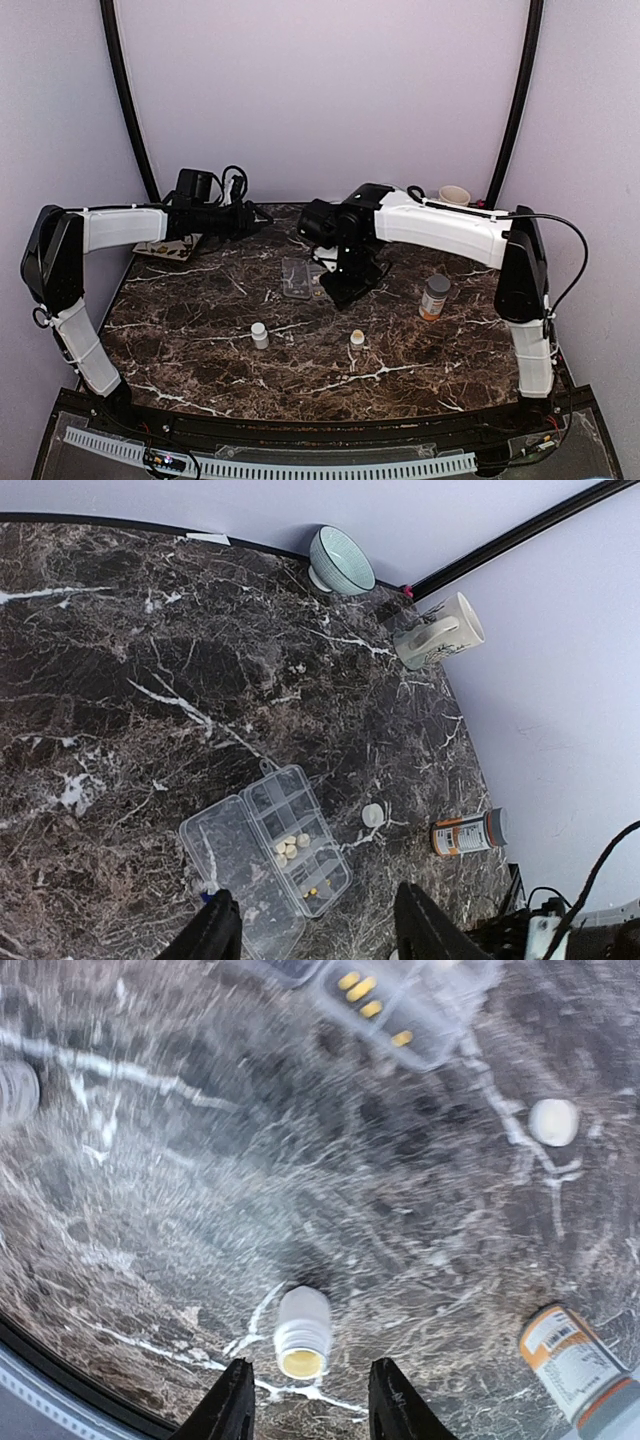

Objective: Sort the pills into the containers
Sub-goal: Pick up the lid of the pill bottle from the center of the board.

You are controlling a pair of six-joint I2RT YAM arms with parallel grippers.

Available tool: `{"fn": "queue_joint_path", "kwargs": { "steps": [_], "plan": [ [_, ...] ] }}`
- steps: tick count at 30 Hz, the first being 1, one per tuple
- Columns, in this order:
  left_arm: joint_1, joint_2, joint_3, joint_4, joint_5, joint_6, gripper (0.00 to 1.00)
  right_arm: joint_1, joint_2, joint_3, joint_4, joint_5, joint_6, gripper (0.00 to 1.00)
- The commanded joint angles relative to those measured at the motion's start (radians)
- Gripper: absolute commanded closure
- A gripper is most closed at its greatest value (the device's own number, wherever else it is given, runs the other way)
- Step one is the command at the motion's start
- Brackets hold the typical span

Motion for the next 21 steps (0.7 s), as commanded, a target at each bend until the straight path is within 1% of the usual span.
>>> {"fn": "queue_joint_path", "kwargs": {
  "steps": [1, 7, 10, 14, 17, 21],
  "plan": [
    [-0.004, -0.031, 0.044, -0.061, -0.022, 0.052, 0.45, -0.073, -0.089, -0.061, 0.113, 0.064, 0.061, 0.59],
    [-0.007, -0.040, 0.060, -0.098, -0.036, 0.068, 0.45, -0.140, -0.091, -0.151, 0.251, 0.116, 0.062, 0.57],
    [-0.013, -0.039, 0.082, -0.125, -0.039, 0.087, 0.45, -0.162, -0.076, -0.199, 0.322, 0.145, 0.062, 0.53],
    [-0.019, -0.038, 0.097, -0.145, -0.048, 0.105, 0.45, -0.186, -0.057, -0.270, 0.413, 0.170, 0.077, 0.51],
    [-0.020, -0.036, 0.101, -0.153, -0.048, 0.109, 0.45, -0.200, -0.032, -0.279, 0.457, 0.170, 0.081, 0.49],
    [-0.023, -0.033, 0.108, -0.160, -0.047, 0.111, 0.45, -0.214, 0.020, -0.254, 0.454, 0.180, 0.086, 0.49]
  ]
}}
